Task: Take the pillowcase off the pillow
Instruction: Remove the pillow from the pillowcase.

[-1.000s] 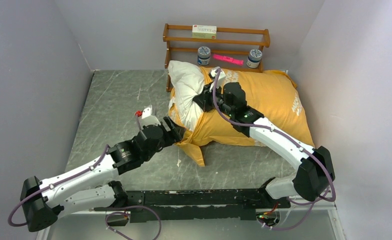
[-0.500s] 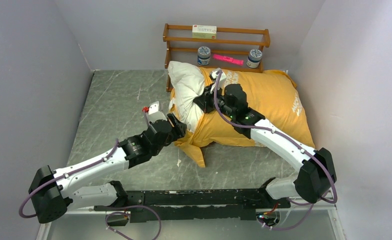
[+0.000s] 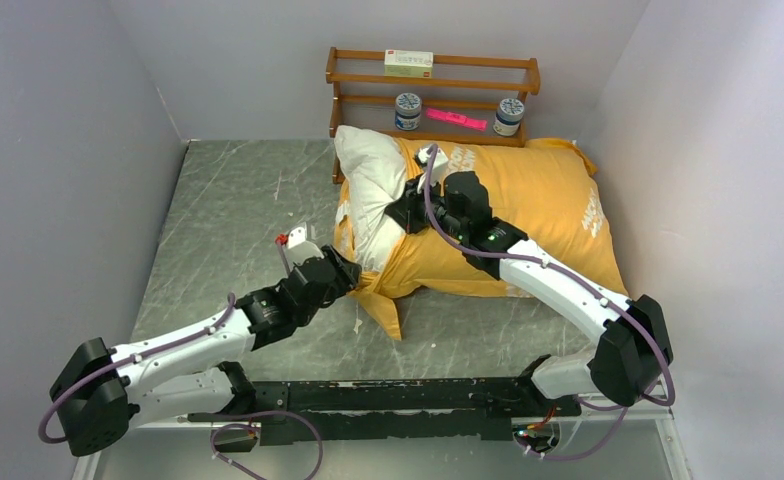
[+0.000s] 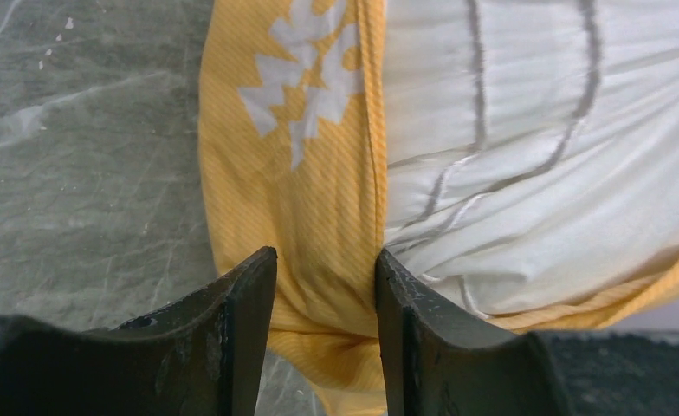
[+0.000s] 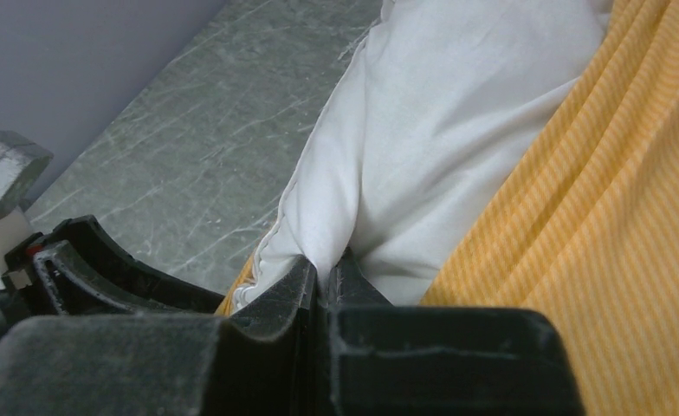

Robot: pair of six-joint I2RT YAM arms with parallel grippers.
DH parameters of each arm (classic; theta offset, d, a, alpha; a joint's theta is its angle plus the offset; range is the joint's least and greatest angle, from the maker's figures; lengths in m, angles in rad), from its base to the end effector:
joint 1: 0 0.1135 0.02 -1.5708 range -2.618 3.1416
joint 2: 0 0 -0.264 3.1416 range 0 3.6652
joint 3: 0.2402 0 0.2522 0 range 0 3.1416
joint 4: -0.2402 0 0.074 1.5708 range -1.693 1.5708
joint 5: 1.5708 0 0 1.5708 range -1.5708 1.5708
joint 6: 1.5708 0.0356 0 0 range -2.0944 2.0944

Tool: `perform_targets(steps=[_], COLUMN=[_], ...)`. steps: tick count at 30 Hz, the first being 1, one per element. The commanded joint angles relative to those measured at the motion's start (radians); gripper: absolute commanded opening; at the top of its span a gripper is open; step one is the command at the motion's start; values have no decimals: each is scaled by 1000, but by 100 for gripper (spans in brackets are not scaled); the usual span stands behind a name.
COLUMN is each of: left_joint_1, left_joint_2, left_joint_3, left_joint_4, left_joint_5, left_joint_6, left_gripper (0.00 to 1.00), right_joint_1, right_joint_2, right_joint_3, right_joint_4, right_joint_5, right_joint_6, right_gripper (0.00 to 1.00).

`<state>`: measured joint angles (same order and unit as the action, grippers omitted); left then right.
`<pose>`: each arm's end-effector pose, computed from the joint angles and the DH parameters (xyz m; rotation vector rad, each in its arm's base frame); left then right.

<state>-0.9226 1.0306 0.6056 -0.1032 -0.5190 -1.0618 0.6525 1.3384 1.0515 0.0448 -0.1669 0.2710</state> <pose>0.1486 -0.1669 0.2407 -0.4594 2.0458 -0.6957 0.2483 0.1972 0.3325 -0.4774 1.8229 0.7968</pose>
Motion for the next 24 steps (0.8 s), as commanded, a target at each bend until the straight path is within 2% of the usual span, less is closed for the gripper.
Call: perform_targets(steps=[1, 5, 13, 24], left_joint_1=[55, 104, 141, 157], left_joint_2=[8, 10, 34, -74], left_joint_3=[-93, -153, -198, -308], left_joint_4=[-162, -118, -98, -106], left_joint_5=[-32, 39, 90, 145], left_joint_6=[11, 4, 4, -34], left_gripper=[48, 46, 40, 36], right_joint_1=[-30, -32, -56, -122], right_joint_2=[-113, -117, -145, -192], right_joint_3=[48, 48, 50, 47], right_joint_4=[183, 182, 169, 162], right_joint_5=[105, 116, 150, 114], right_joint_6=[14, 19, 30, 71], right_gripper=[0, 0, 0, 0])
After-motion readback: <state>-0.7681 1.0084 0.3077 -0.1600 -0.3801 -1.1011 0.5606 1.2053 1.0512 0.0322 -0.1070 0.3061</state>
